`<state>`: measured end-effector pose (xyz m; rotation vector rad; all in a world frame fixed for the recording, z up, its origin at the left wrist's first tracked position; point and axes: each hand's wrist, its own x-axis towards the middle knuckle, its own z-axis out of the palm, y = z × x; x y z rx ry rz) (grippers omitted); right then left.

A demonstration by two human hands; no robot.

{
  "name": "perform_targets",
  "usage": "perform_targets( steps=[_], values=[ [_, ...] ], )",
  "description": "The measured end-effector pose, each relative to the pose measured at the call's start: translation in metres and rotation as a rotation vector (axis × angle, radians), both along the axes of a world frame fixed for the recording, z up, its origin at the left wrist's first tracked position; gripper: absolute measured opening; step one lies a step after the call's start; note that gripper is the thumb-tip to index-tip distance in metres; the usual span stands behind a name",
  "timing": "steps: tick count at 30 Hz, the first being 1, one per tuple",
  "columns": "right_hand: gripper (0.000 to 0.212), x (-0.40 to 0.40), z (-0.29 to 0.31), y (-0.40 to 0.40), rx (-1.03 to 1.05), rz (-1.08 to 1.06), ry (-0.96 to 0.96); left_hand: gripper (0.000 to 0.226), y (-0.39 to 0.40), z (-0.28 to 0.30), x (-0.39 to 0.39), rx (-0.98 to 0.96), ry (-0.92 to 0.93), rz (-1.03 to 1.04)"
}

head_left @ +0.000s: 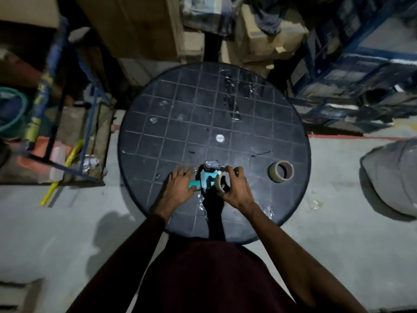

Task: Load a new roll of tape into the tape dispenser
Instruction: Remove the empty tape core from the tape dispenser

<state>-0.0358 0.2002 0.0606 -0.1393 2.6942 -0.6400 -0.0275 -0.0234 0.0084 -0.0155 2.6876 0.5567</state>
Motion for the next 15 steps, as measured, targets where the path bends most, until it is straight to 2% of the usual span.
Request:
perform_targets(
  steps=[4,6,10,13,15],
  values=[
    [0.091,-0.007,0.0,-0.038,-0.076,0.098,0.039,0.077,-0.029,0.013,0.034,0.045,0.051,0.221],
    [0.092,-0.009,0.001,-0.063,-0.114,0.164,0.059,0.068,-0.04,0.022,0.049,0.155,0.082,0.359],
    [0.083,-0.006,-0.005,-0.117,-0.193,0.297,0.073,0.058,-0.053,0.026,0.067,0.664,0.022,0.713],
    [0.084,-0.004,-0.005,-0.15,-0.234,0.357,0.079,0.041,-0.069,0.029,0.069,0.929,-0.009,0.967],
    [0.085,-0.004,-0.002,-0.165,-0.272,0.4,0.083,0.039,-0.081,0.032,0.069,1.101,-0.029,1.064]
  ],
)
